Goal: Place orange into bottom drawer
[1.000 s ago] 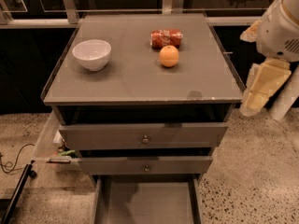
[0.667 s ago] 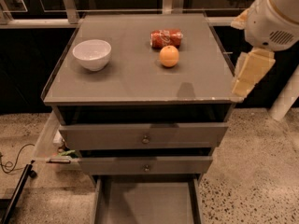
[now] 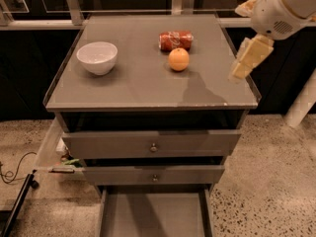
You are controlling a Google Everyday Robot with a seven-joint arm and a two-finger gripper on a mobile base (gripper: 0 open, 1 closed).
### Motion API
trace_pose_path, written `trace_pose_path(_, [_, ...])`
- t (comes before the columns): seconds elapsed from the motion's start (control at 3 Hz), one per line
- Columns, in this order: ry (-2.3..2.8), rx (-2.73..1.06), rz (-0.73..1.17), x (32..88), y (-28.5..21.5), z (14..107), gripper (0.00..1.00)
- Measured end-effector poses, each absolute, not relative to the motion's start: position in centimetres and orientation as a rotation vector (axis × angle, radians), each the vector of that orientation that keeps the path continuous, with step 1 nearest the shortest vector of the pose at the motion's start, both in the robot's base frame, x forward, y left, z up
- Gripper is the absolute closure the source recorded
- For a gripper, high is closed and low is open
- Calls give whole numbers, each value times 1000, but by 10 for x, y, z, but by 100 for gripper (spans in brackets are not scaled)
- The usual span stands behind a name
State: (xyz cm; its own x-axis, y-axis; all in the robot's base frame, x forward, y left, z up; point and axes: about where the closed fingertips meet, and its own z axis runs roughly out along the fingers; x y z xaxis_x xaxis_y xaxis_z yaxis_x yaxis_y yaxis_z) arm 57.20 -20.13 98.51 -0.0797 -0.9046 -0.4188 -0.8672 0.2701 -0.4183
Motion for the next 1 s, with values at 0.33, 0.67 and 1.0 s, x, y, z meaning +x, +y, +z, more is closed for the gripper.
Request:
trace_pose_path(0.33, [1892,-1541,45,616,-197,979,0])
trace_pose_path(0.67, [1894,-1545,43,614,-196,978,0])
trace_pose_path(1.0, [1879,-1533,29,631,-190,970,0])
